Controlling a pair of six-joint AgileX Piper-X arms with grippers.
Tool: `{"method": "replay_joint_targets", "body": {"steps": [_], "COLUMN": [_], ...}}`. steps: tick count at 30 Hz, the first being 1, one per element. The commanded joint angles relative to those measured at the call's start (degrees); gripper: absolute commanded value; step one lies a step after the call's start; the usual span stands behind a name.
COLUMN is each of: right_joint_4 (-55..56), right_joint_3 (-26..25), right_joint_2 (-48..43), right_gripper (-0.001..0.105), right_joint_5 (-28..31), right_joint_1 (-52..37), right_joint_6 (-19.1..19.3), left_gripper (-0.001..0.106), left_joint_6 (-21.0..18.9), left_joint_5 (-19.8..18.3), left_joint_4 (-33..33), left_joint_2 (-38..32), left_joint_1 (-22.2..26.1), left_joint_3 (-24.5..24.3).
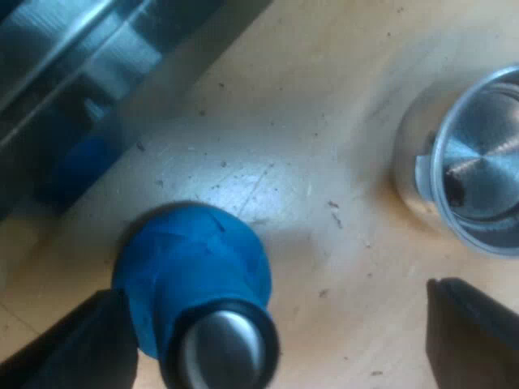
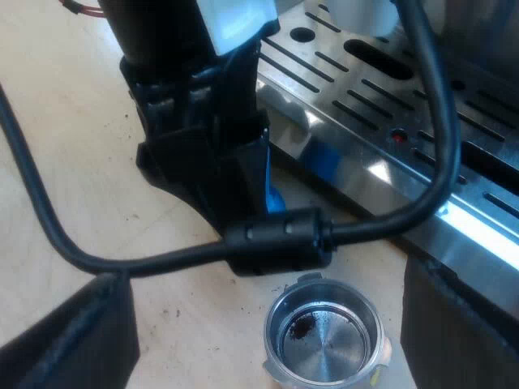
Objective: Grind coffee beans and then tamp
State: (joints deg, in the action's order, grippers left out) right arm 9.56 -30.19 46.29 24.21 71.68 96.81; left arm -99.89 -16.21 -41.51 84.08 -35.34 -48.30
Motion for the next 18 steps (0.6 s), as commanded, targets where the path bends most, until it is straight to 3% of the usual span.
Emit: {"method": "replay_joint_targets", "body": {"steps": [1, 4, 9, 13, 15, 16, 18], "right_joint_4": [-0.8, -0.8, -0.8, -0.8, -0.8, -0.8, -0.8], "right_joint_3": [-0.1, -0.1, -0.1, -0.1, -0.1, -0.1, -0.1], "right_joint_2": [-0.1, -0.1, -0.1, -0.1, -0.1, -0.1, -0.1], "right_gripper": [0.070, 0.070, 0.070, 0.070, 0.070, 0.070, 0.070], "right_joint_5": [0.0, 0.0, 0.0, 0.0, 0.0, 0.0, 0.0], "right_joint_1": [-0.1, -0.1, -0.1, -0.1, -0.1, -0.1, -0.1], "right_joint_6": [0.8, 0.8, 0.8, 0.8, 0.8, 0.8, 0.8], "left_gripper": [0.076, 0.075, 0.059, 0.030, 0.008, 0.002, 0.000], "left_joint_6": [-0.1, -0.1, -0.1, -0.1, -0.1, -0.1, 0.6], "left_joint_5": [0.1, 0.1, 0.1, 1.3, 2.1, 2.3, 2.7], "left_joint_4": [0.7, 1.2, 0.8, -0.1, -0.8, -0.9, -2.1], "left_joint_2": [0.3, 0.4, 0.4, 0.4, 0.4, 0.4, 0.2], "left_joint_1": [-0.3, -0.3, -0.3, -0.3, -0.3, -0.3, -0.3], "left_joint_3": [-0.5, -0.5, -0.5, -0.5, -0.5, -0.5, -0.7]}}
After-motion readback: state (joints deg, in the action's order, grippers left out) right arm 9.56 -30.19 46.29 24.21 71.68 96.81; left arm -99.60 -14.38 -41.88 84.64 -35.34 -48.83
